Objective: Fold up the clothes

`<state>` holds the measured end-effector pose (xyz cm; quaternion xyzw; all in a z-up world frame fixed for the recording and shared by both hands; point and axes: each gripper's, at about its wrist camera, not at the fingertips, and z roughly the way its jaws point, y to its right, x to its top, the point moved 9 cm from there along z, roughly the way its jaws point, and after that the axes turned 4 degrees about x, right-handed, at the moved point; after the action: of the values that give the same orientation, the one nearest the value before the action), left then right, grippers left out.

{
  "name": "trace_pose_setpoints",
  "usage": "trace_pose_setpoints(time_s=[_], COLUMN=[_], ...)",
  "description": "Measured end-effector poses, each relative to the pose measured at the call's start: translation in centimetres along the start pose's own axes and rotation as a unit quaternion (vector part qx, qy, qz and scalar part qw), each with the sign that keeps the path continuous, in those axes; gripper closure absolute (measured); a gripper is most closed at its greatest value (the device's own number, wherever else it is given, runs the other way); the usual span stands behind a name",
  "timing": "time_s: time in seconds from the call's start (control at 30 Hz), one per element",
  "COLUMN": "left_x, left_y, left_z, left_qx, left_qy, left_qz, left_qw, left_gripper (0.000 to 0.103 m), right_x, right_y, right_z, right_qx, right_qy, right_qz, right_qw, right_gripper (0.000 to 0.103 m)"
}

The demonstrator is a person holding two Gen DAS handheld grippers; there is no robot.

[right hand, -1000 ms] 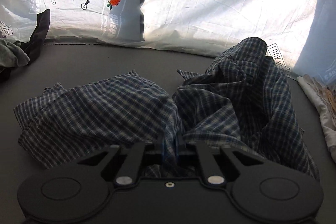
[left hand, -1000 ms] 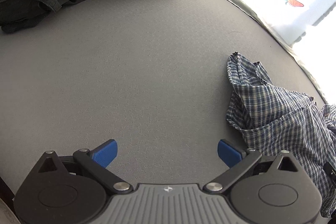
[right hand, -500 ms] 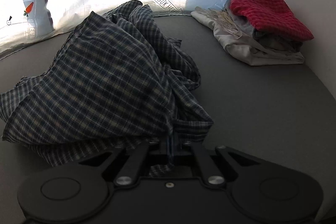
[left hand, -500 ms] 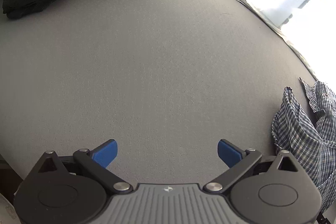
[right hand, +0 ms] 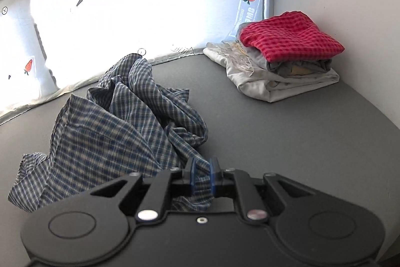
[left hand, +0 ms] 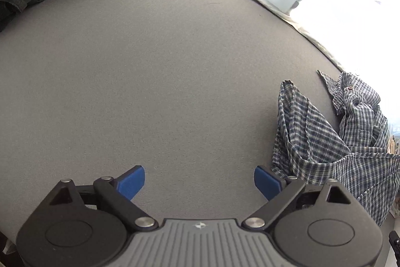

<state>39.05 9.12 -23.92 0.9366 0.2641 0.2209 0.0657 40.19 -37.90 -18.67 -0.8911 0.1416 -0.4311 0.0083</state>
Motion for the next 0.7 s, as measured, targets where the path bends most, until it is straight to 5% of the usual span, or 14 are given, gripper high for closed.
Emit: trace_pose_setpoints(time_s=[0.17, 0.3, 0.47, 0.5, 0.6, 0.7], left_x=[2.2, 3.5, 3.8, 3.7, 3.5, 3.2], left_y=[0.6, 0.7, 0.4, 0.5, 0.8, 1.5], left_z=[0.7, 1.8, 2.4, 2.6, 3.1, 3.2], left_qx=[0.005, 0.014, 0.026, 0.026, 0.029, 0.030], left_qy=[0.011, 0.010, 0.005, 0.004, 0.001, 0.002], left_qz=[-0.012, -0.027, -0.030, -0.030, -0.031, -0.028], left_qw=[0.9999, 0.9995, 0.9992, 0.9992, 0.9991, 0.9992], left_gripper=[0.009, 0.009, 0.009, 0.009, 0.009, 0.009], right_x=[3.1, 4.8, 5.2, 5.0, 4.5, 4.1], right_y=[-3.3, -6.3, -9.5, -10.0, -12.2, -16.2], right_z=[3.4, 7.2, 12.2, 13.0, 13.3, 11.1], right_qx=[0.038, 0.085, 0.106, 0.112, 0.133, 0.177], right_qy=[0.004, -0.017, -0.062, -0.072, -0.082, -0.050], right_qz=[-0.021, -0.043, -0.101, -0.108, -0.141, -0.196], right_qw=[0.999, 0.995, 0.987, 0.985, 0.978, 0.963], right_gripper=[0.082, 0.058, 0.052, 0.054, 0.101, 0.102])
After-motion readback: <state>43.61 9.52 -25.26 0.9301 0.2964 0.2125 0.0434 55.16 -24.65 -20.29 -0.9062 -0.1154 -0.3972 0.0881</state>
